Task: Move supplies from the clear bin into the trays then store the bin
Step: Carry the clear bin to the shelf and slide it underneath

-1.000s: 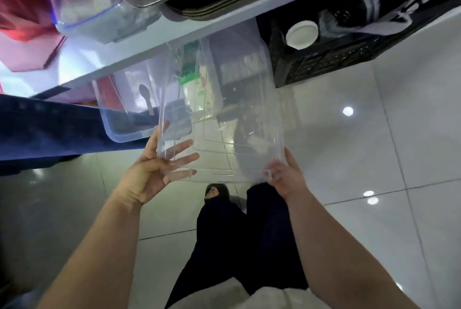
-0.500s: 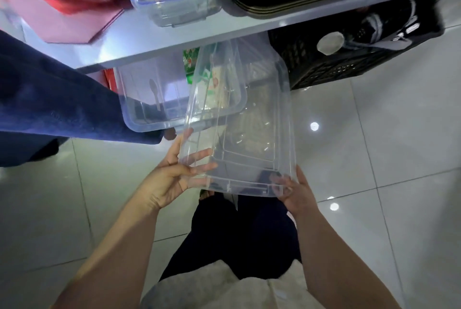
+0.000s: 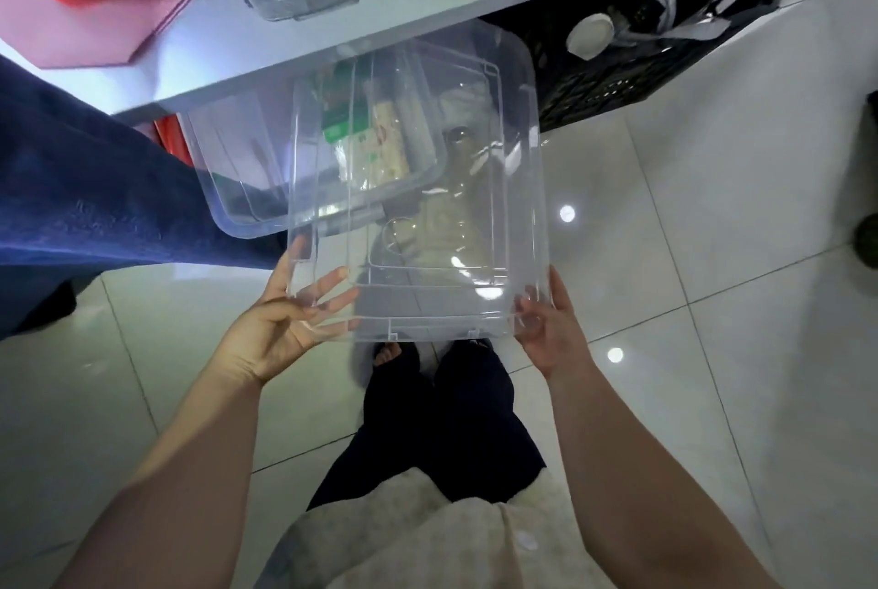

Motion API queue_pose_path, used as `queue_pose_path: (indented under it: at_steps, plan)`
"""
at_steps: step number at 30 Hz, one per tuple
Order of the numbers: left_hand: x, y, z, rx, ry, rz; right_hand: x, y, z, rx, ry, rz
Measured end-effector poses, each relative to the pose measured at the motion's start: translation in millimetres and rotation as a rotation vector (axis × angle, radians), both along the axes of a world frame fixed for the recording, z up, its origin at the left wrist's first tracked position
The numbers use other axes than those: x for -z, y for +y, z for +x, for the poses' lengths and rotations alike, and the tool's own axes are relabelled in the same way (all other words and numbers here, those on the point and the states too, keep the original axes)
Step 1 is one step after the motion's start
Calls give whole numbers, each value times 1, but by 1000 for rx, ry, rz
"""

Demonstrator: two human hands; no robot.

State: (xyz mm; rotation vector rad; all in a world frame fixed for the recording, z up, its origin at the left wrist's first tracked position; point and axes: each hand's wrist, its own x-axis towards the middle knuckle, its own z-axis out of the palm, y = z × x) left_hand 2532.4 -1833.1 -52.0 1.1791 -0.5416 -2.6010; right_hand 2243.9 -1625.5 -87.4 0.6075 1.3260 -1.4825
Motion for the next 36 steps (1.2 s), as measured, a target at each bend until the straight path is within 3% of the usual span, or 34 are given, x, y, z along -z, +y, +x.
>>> queue_pose_path:
  at_steps: [8,15,18,21,25,30,36]
  plan:
    - [-2,-10,22,-230,-41,13,-26,-71,-14,-128,222,-181]
    - [9,-40,26,-324,-650,-167,-14,-182,-14,-256,398,-110]
    - [24,-43,19,-368,-848,-200,1,-211,-10,-386,566,54]
    - [32,-48,7,-422,-864,-147,19,-219,-11,-617,765,271]
    - [35,-59,-1,-522,-859,-158,33,-214,-21,-824,812,315]
    - [35,-69,-6,-550,-850,-168,35,-217,-26,-742,748,243]
    - [23,-62,-14,-646,-889,-315,24,-207,-12,-680,691,172]
